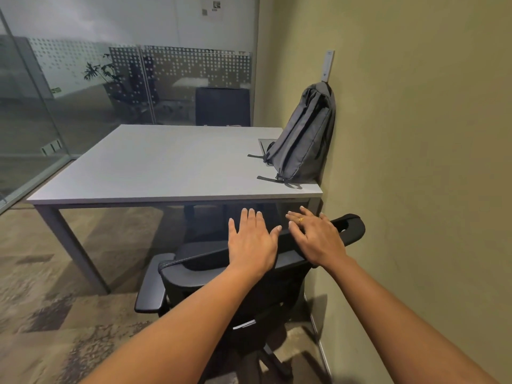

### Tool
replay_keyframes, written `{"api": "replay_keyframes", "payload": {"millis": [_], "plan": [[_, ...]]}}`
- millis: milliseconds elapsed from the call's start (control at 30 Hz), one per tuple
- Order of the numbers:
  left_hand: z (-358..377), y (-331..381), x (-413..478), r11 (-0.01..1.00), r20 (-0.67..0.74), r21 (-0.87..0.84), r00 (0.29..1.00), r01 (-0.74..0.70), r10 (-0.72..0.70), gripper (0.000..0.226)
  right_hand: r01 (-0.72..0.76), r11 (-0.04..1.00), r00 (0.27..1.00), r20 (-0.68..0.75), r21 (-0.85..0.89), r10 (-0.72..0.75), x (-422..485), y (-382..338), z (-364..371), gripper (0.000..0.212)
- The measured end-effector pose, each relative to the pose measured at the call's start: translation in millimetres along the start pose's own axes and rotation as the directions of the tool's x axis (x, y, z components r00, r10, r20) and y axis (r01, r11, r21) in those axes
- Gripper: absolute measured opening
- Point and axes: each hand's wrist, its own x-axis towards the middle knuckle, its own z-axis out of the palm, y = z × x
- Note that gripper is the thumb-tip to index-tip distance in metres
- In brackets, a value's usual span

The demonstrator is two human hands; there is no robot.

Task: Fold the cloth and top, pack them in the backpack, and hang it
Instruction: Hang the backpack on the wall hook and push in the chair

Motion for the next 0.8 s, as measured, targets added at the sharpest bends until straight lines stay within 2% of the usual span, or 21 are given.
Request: {"api": "replay_keyframes", "payload": {"millis": [467, 700, 800], "plan": [[-17, -77, 42, 0.993, -0.016, 0.025, 0.994, 0.111, -0.111, 0.055, 0.011, 1.000, 0.991, 0.131, 0.012, -0.013, 65, -63, 29, 0.042], [-20, -99, 56, 0.993, -0.073, 0.069, 0.993, 0.095, -0.090, 0.051, 0.045, 0.999, 0.998, 0.055, -0.012, -0.045, 85, -82, 36, 0.040], [-21, -103, 67, 0.994, -0.070, 0.072, 0.994, 0.087, -0.082, 0.050, 0.079, 0.996, 0.995, 0.071, -0.037, -0.076, 95, -81, 38, 0.039]]}}
